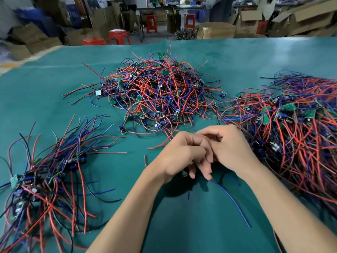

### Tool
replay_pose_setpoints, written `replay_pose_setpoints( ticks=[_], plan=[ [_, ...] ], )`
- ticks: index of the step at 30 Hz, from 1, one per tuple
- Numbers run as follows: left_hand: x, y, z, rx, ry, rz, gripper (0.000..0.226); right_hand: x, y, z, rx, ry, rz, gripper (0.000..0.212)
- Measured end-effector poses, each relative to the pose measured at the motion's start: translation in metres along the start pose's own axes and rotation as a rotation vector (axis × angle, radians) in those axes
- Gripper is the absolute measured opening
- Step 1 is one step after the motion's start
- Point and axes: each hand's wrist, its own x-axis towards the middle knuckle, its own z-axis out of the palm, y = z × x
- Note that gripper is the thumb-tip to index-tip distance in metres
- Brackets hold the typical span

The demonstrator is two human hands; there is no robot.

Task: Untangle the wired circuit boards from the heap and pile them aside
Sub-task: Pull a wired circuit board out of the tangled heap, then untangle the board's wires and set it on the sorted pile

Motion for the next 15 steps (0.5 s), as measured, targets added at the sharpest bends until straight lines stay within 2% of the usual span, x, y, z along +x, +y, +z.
replay_pose_setpoints(
  ticks=[4, 7, 9, 15],
  plan=[
    [-0.002, 0.001, -0.003, -0.016, -0.099, -0.021, 0.024, 0.001, -0.002, -0.001, 0.097, -0.088, 0.040, 0.037],
    [-0.002, 0.001, -0.004, -0.022, -0.141, -0.030, 0.027, 0.002, 0.000, -0.004, 0.140, -0.158, 0.028, 0.037],
    [-0.003, 0.002, -0.005, -0.027, -0.158, -0.033, 0.030, 0.003, -0.001, -0.006, 0.171, -0.210, 0.036, 0.046],
    [-0.003, 0.000, -0.008, -0.041, -0.202, -0.020, 0.033, 0.002, -0.003, -0.010, 0.212, -0.291, 0.068, 0.041]
  ],
)
